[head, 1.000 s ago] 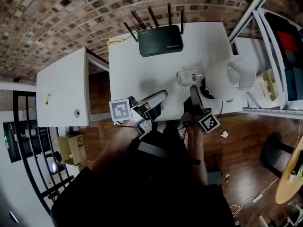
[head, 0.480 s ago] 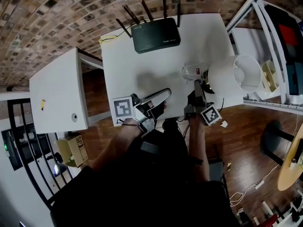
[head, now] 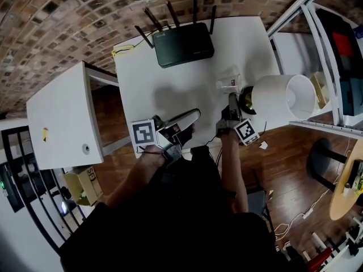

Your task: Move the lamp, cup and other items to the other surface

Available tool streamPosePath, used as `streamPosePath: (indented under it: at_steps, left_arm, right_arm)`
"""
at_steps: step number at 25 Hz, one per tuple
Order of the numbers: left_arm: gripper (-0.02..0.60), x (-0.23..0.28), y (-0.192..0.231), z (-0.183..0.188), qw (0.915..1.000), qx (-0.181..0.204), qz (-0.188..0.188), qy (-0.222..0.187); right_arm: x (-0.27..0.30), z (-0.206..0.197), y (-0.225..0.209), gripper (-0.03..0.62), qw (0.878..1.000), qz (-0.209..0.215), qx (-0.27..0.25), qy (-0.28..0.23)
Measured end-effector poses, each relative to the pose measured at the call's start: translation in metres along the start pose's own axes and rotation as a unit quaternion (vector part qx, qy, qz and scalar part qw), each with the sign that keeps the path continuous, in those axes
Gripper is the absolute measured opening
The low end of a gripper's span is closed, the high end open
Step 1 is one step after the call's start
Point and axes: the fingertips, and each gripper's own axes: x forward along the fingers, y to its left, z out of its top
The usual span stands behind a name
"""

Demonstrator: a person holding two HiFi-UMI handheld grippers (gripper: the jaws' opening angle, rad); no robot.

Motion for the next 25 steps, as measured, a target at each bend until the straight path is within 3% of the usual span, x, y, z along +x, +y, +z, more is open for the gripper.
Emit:
streamPosePath:
  at_steps: [4,14,25]
  left_arm:
    - [0.002,-0.005,0.005,0.011,1.0,-0.005,-0.003,-0.003]
    - [0.0,0.001,0.01,0.017,0.9996,-0.015,-0.015,0.017]
    - [0.002,-0.01,0.007,0.022,0.9998,-0.008,-0.017,0.009]
  right_arm:
    - [0.007,-0.001,-0.005,0.058,0.998,-0.026,-0.058,0.005]
    - [0.019,-0.008,0.003,0.057,0.991,-0.044,-0.126,0.008]
    - [0.023,-0.02,0.01,0.058,0.976,-0.065,-0.204,0.035]
